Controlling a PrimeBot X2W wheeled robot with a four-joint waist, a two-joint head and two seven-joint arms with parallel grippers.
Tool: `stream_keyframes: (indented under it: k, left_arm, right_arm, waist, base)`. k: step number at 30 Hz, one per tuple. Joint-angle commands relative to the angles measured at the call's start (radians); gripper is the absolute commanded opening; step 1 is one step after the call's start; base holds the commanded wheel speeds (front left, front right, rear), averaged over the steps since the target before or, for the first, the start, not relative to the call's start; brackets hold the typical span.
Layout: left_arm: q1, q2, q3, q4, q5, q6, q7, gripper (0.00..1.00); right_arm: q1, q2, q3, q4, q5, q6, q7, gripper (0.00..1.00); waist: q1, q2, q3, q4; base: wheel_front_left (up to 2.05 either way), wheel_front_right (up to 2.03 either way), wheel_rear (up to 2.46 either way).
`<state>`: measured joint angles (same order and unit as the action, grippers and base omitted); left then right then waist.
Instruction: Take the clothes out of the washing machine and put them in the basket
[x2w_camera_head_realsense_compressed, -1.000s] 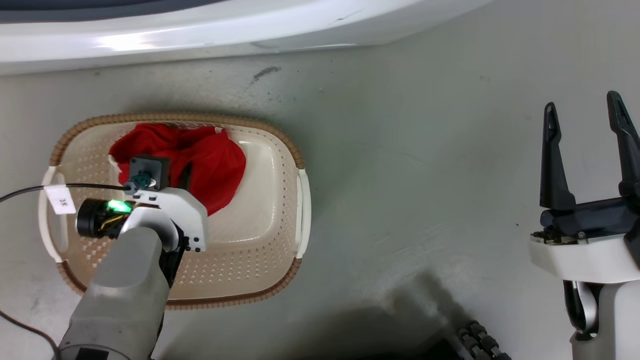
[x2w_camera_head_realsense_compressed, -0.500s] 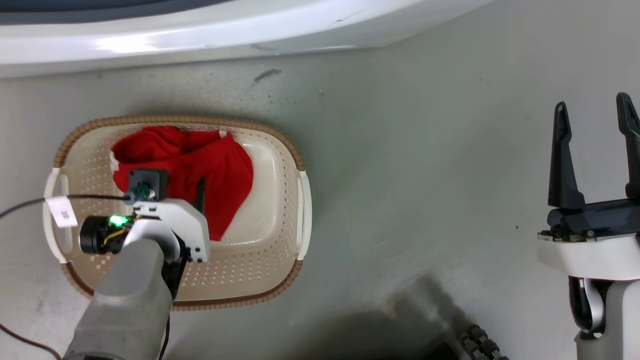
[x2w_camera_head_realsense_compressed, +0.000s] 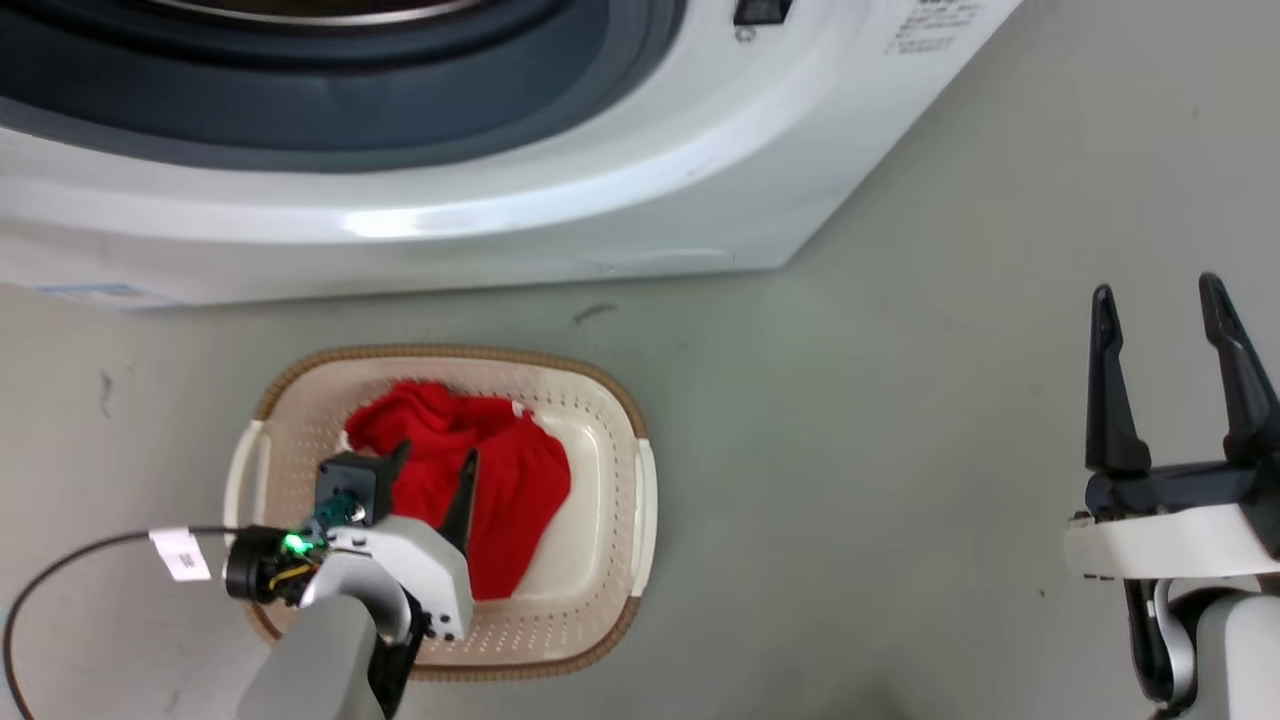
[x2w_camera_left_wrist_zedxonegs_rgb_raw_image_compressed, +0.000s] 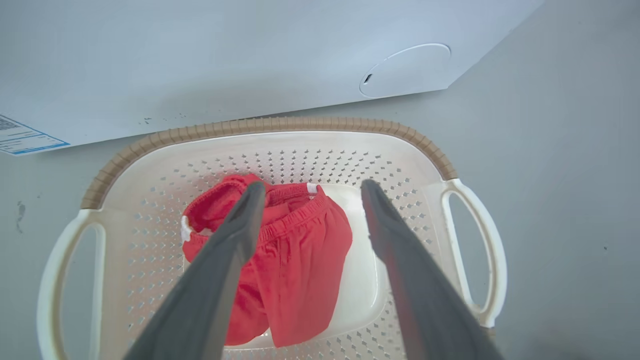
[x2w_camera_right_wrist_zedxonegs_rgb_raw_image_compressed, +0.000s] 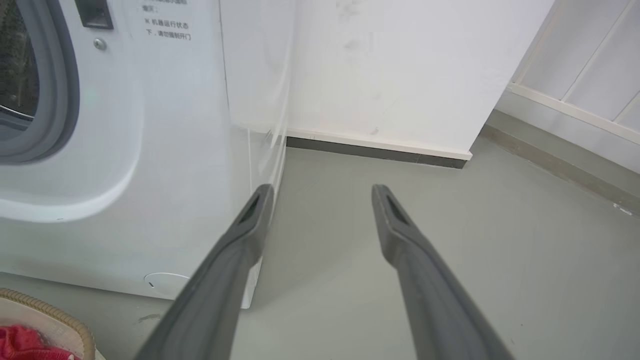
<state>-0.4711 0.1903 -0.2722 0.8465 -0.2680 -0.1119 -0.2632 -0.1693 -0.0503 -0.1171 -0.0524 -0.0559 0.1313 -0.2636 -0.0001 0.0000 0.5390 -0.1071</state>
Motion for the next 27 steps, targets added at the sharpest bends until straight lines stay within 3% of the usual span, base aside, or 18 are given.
stream_keyframes:
  k: [1,9,16,23,27]
  left_arm:
    - [0.022,-0.004,0.006,-0.018,0.004,-0.004,-0.002,1.00]
    - [0.063,0.024,0.026,-0.190,0.021,-0.016,-0.002,1.00]
    - [-0.062,0.099,-0.016,-0.259,0.011,-0.018,0.009,1.00]
    - [-0.277,0.198,-0.111,-0.275,-0.067,-0.018,0.162,1.00]
    - [-0.415,0.261,-0.145,-0.246,-0.121,-0.018,0.320,1.00]
  right_arm:
    - [0.018,0.000,-0.005,0.007,-0.003,-0.001,-0.002,1.00]
    - [0.048,0.000,0.005,0.025,0.007,-0.001,-0.002,1.00]
    - [0.057,0.000,0.020,0.017,0.021,-0.001,-0.002,1.00]
    - [0.047,0.000,0.028,0.010,0.043,-0.001,-0.002,1.00]
    - [0.031,0.001,0.045,-0.008,0.055,-0.001,-0.002,1.00]
  waist:
    - [0.0001,0.0000,-0.072,0.029]
    - [0.0001,0.0000,-0.147,0.030]
    - [0.0001,0.0000,-0.134,-0.012]
    - [0.0001,0.0000,-0.073,-0.073]
    - [0.0001,0.0000,-0.020,-0.115]
  base:
    - [0.00,0.00,0.00]
    - [0.00,0.00,0.00]
    - [0.00,0.00,0.00]
    - [0.00,0.00,0.00]
    - [0.00,0.00,0.00]
